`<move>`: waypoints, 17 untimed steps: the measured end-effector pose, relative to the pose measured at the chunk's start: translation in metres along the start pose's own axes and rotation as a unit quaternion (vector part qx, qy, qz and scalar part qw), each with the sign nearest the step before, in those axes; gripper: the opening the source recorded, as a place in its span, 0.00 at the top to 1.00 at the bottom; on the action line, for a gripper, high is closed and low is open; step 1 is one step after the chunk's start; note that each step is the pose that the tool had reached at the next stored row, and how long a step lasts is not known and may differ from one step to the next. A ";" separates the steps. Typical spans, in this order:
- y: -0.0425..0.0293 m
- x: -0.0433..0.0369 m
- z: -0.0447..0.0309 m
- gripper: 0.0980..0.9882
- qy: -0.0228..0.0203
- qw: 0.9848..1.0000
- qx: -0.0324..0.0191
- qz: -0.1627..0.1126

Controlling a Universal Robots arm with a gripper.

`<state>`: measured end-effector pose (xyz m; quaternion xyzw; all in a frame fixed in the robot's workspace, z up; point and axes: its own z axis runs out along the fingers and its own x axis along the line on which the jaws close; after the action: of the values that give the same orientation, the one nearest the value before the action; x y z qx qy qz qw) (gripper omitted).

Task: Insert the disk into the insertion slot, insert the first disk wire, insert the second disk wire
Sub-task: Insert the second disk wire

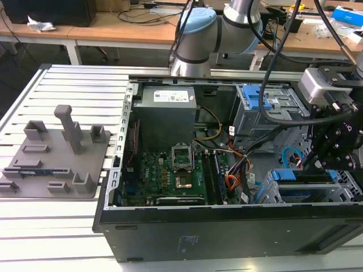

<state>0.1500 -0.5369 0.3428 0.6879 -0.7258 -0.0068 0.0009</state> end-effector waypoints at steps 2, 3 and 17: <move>0.0000 0.0001 0.0022 0.93 0.000 1.000 0.000 0.000; 0.0000 0.0001 0.0030 0.93 0.001 1.000 0.000 0.000; 0.0015 -0.0020 -0.0396 0.64 0.007 1.000 0.000 -0.002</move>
<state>0.1491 -0.5351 0.3825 0.6891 -0.7246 -0.0014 0.0061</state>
